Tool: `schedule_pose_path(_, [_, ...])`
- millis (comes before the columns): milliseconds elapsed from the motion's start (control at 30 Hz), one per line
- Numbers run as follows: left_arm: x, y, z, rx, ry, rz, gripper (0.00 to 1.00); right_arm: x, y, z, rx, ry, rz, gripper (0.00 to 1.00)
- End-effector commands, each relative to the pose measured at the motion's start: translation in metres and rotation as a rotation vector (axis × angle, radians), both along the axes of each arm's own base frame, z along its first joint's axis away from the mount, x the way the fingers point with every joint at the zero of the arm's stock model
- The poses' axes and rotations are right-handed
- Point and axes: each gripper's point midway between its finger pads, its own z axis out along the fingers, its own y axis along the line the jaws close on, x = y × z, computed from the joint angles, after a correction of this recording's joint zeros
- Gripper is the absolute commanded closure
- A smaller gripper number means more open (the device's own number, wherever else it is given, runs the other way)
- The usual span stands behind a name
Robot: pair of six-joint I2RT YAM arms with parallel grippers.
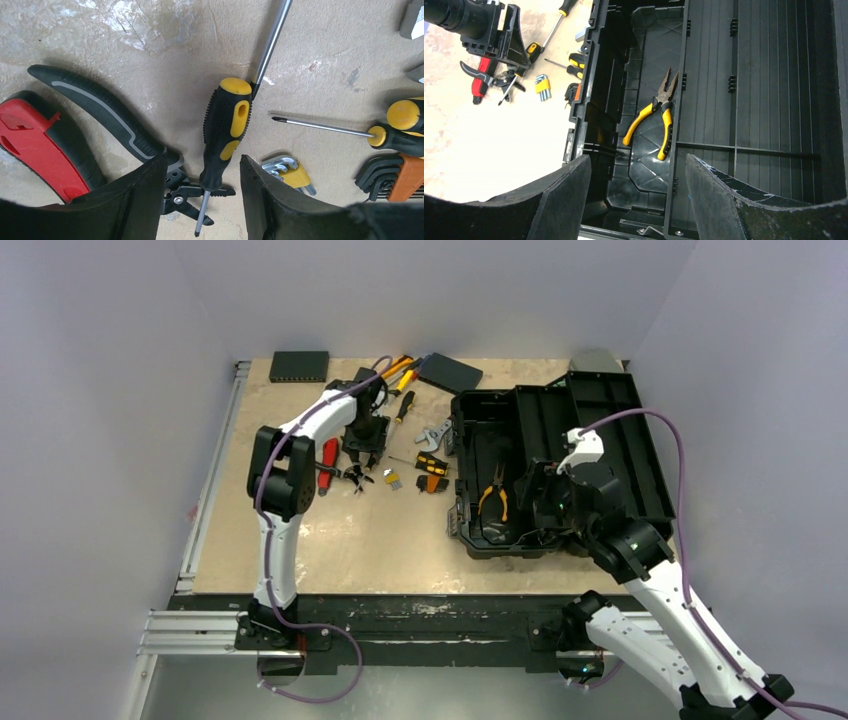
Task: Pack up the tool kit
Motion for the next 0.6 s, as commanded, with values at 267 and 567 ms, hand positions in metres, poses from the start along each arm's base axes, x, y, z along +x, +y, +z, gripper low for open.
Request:
schedule_pose_path(267, [-0.004,0.005,-0.01,-0.021,0.053,-0.031,0.63,-0.029,-0.01,-0.001,0.043,0.046,-0.01,0.34])
schedule_pose_path(567, [-0.008,-0.009,-0.017,-0.052,0.076,-0.052,0.63,-0.022,-0.013,-0.005,0.089,-0.001,-0.061,0.35])
